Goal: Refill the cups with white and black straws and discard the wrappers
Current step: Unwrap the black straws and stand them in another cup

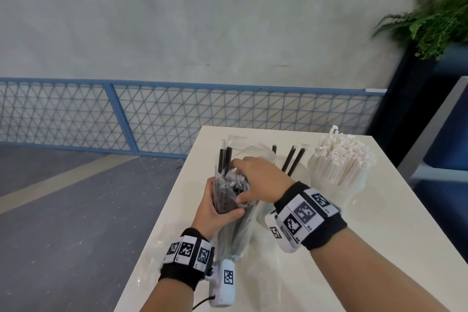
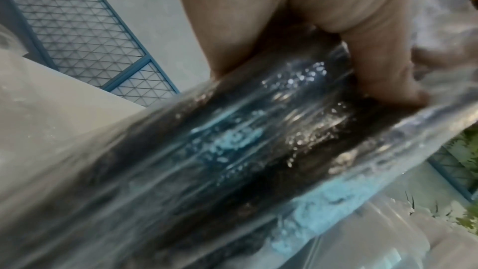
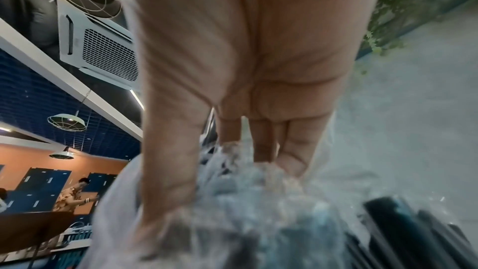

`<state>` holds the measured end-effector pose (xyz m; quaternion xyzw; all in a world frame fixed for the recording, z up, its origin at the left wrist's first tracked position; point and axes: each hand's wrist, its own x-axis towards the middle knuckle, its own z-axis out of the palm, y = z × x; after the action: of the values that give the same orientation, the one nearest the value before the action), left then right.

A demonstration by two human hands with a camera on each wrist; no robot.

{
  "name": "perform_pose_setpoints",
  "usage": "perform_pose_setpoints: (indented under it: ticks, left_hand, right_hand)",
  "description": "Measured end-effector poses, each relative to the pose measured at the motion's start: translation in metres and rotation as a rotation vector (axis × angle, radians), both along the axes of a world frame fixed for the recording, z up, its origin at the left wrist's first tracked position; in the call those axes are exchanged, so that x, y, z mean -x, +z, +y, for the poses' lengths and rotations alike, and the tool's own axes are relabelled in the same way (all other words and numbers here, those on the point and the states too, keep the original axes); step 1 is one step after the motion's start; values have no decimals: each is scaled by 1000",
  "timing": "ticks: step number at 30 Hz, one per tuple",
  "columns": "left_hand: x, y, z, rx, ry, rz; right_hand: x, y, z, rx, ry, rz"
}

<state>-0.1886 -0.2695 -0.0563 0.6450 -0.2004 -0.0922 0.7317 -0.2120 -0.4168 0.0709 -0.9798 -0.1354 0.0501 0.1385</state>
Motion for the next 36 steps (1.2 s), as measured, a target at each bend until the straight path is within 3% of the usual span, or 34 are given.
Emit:
perform_pose_setpoints:
  ticks: [8, 13, 16, 22, 27, 36]
  left_hand:
    - [-1, -3, 2, -92, 32, -14]
    - [-1, -2, 3, -127, 41, -15]
    - [-1, -1, 4, -160, 38, -21]
    - [-1, -2, 4, -192, 13, -2]
    - [-1, -1, 1, -249, 30, -26]
    - [-6, -10, -2, -291, 75, -28]
  right_hand:
    - [-1, -15, 11, -42, 51, -77]
    - [3, -22, 16, -233, 41, -126]
    - [10, -31, 22, -335, -22, -251]
    - [11, -40, 29, -237, -71, -286]
    - [8, -45, 34, -297, -173, -332]
    - [3, -4, 12, -641, -251, -465]
